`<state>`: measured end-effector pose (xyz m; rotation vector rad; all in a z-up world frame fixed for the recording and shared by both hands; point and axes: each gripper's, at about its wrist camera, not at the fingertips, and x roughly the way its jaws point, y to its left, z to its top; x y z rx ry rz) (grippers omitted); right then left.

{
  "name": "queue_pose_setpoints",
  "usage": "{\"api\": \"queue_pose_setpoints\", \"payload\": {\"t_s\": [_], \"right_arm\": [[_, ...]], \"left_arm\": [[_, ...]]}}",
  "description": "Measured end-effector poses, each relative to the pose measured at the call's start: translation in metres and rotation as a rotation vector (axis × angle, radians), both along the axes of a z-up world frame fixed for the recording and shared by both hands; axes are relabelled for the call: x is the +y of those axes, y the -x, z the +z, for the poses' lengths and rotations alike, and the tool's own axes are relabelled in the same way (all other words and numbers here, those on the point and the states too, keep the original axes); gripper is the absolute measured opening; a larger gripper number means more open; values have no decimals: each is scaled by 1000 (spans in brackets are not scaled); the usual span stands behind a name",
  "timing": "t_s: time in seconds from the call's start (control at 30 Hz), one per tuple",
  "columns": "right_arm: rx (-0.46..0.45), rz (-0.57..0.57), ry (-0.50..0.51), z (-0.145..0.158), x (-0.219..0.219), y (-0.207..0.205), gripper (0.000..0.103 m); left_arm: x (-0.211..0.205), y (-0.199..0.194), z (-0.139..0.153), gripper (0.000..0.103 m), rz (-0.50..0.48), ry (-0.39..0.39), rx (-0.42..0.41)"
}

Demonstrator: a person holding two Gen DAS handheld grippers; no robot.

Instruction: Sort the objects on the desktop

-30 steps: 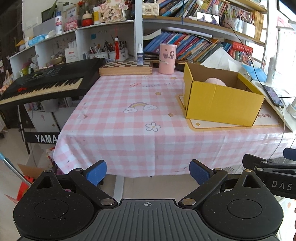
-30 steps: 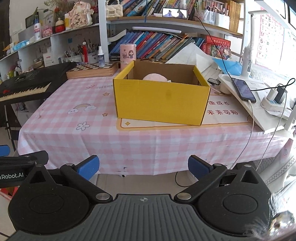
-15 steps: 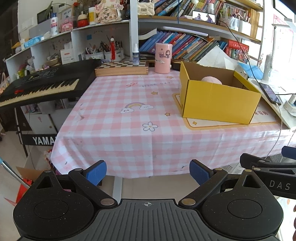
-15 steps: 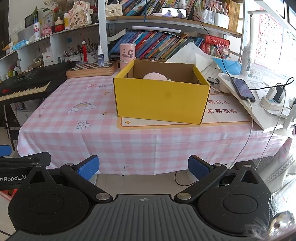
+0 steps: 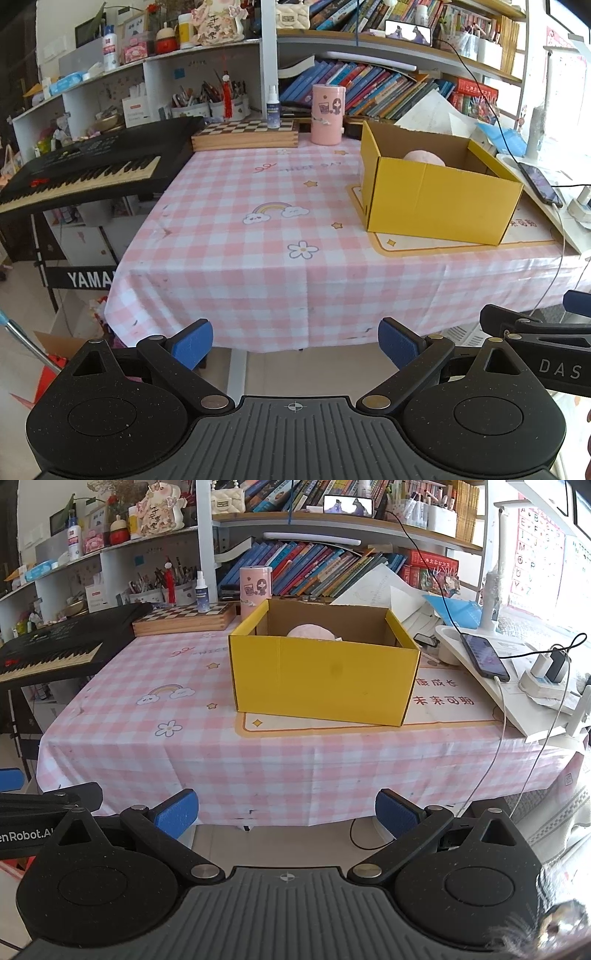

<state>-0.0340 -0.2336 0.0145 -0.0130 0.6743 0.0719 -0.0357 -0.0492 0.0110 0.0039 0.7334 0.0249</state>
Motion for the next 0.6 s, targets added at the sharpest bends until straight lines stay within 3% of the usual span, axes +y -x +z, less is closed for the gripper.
{"api": "queue_pose_setpoints", "payload": {"t_s": [0.6], "right_arm": [[6, 1, 3, -2, 5, 2, 103]], "left_arm": [[5, 0, -3, 98, 5, 20, 11]]}}
